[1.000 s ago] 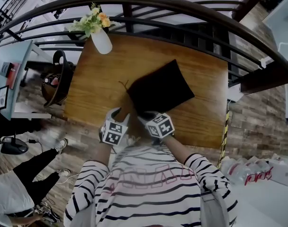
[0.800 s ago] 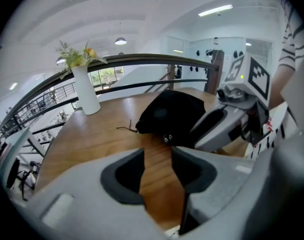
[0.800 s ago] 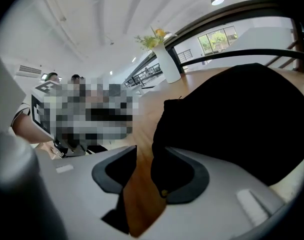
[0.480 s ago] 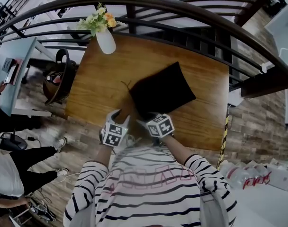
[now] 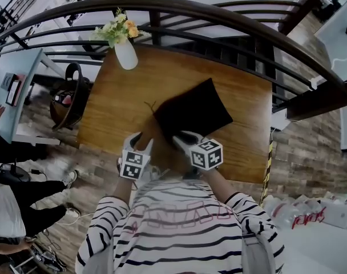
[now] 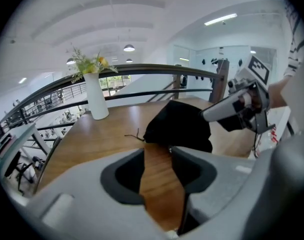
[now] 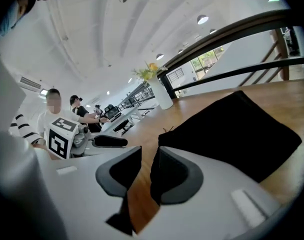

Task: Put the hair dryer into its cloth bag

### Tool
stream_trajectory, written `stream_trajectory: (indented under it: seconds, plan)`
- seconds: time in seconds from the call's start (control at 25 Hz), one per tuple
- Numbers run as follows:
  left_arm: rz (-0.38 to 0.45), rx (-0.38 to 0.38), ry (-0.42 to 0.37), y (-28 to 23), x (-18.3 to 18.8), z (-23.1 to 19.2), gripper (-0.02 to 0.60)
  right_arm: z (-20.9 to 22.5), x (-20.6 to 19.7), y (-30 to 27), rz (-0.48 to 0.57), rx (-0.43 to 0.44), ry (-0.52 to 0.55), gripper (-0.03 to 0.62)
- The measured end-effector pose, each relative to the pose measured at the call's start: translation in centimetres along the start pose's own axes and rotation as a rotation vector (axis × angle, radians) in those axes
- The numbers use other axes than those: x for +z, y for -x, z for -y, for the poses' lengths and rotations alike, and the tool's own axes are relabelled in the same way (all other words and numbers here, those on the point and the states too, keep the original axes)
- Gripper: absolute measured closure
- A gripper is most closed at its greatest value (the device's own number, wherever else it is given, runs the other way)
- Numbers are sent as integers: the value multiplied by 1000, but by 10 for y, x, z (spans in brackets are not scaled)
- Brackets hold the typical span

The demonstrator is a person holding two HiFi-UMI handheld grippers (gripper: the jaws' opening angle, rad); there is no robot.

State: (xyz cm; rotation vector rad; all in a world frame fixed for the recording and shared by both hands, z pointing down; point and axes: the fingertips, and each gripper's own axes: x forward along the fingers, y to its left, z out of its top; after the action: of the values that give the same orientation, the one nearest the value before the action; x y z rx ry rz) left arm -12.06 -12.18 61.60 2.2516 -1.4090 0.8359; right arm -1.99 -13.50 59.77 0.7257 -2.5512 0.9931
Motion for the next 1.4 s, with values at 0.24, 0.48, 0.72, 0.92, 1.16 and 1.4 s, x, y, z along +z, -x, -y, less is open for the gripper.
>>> stream_trajectory:
  seconds: [0.24,0.48,0.72,0.92,1.16,1.4]
  plan:
    - [54,4,8,15,17,-2,448,0,24,29,118,-53,-26,594]
    - [117,16,1,37,32,-14,503,-8,46,45,214,-78,-17,594]
    - [151,14,-13,59,33,-23,566,-25,54,54,260,-84,-9,594]
    - [153,7,-22,75,23,-30,578,-40,47,54,274,-91,-10,594]
    - [149,0,-18,91,8,-40,578,-57,37,45,294,-112,-26,594]
    - [142,-27,-27,106,-8,-43,578,-74,24,39,296,-136,-36,594]
